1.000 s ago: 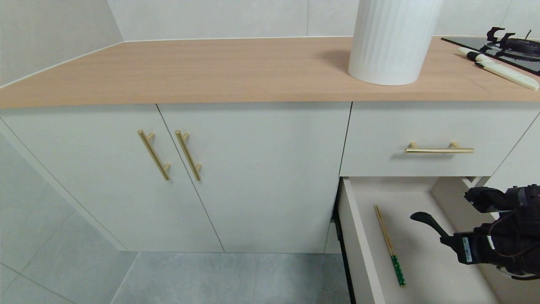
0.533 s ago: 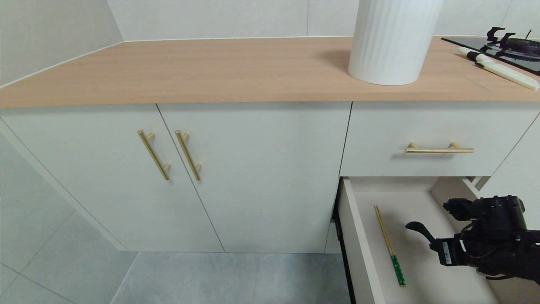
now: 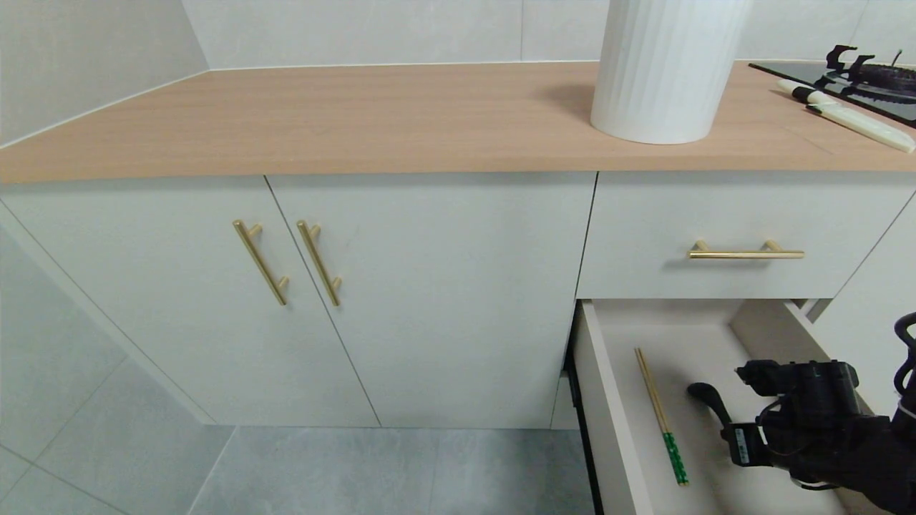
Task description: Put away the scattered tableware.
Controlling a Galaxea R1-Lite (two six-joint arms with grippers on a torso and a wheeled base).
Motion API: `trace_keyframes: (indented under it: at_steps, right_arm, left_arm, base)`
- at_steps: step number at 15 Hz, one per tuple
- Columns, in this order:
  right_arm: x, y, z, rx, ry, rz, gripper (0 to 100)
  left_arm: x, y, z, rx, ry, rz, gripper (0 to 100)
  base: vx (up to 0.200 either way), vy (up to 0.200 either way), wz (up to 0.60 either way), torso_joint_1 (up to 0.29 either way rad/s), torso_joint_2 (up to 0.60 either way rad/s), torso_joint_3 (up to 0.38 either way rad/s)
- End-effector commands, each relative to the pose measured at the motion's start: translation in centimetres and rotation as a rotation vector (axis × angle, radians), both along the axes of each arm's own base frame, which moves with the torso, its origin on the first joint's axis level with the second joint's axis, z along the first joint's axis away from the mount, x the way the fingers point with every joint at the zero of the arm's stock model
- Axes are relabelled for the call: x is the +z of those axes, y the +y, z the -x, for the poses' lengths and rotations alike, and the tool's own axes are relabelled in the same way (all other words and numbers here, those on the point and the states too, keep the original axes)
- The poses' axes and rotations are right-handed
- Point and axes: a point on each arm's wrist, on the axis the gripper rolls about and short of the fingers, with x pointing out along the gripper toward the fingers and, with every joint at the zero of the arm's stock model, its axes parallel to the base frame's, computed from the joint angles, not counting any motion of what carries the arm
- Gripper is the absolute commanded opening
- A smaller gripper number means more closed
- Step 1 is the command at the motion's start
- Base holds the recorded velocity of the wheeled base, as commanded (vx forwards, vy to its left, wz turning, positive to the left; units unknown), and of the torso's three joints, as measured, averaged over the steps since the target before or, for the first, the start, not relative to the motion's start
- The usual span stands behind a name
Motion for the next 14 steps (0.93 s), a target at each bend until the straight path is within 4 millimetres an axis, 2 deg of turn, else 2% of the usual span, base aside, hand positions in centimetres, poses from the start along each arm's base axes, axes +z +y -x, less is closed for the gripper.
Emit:
trace_keyframes:
  at_steps: [1, 6, 7, 11, 14]
  right_arm:
    - [-0.4, -0.1, 0.1, -0.003, 0.016, 0.000, 0]
    - [-0.3, -0.1, 0.1, -0.003, 0.013, 0.000, 0]
    - [-0.3, -0.1, 0.1, -0.003, 0.015, 0.000, 100]
    - [-0.2, -0.1, 0.1, -0.003, 0.006, 0.000, 100]
    - [2.3, -0.1, 0.9, -0.001, -0.094, 0.000, 100]
  left_arm:
    - [0.0, 0.0, 0.0, 0.000, 0.001, 0.000, 100]
    - [0.0, 0.0, 0.0, 0.000, 0.001, 0.000, 100]
    - [0.0, 0.0, 0.0, 0.000, 0.000, 0.000, 100]
    - [0.0, 0.0, 0.0, 0.000, 0.001, 0.000, 100]
    - [0.0, 0.0, 0.0, 0.000, 0.001, 0.000, 100]
  base:
    - [0.000, 0.000, 0.00, 0.000, 0.00, 0.000]
    - [0.000, 0.000, 0.00, 0.000, 0.00, 0.000]
    - [0.000, 0.000, 0.00, 0.000, 0.00, 0.000]
    - [0.000, 0.000, 0.00, 0.000, 0.00, 0.000]
    - [0.000, 0.000, 0.00, 0.000, 0.00, 0.000]
